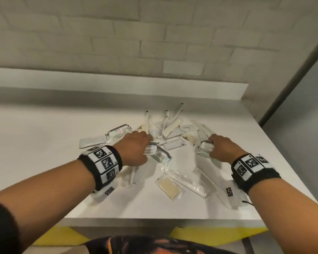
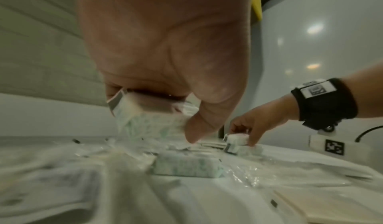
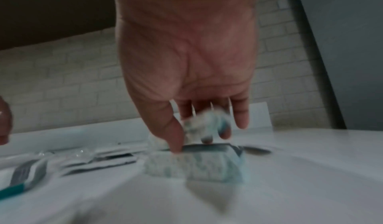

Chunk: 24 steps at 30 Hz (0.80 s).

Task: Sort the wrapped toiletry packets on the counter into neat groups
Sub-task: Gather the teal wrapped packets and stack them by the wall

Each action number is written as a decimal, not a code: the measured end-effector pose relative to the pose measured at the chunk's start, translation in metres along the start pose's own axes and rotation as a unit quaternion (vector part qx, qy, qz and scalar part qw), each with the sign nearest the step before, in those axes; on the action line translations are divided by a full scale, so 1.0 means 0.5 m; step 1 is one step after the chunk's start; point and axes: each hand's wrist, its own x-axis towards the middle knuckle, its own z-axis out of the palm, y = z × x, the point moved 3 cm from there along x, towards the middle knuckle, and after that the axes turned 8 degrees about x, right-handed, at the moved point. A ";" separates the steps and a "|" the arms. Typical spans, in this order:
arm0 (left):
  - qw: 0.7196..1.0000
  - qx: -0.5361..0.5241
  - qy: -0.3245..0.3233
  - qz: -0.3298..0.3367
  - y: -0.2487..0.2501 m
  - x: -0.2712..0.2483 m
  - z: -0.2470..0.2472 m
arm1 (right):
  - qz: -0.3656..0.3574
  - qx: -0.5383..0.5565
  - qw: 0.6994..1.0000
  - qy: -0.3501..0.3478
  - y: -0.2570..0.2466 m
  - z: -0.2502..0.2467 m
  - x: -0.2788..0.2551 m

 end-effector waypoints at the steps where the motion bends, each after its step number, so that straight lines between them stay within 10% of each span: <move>1: 1.000 0.006 -0.012 0.022 0.019 0.020 0.004 | 0.010 -0.011 0.999 -0.030 0.011 0.008 0.000; 12: 0.995 0.066 -0.022 0.073 0.097 0.089 0.024 | -0.049 -0.115 0.992 -0.035 0.039 0.012 0.035; 24: 0.979 -0.094 0.017 -0.180 -0.128 0.000 -0.032 | -0.102 -0.014 0.993 -0.066 -0.032 -0.033 0.053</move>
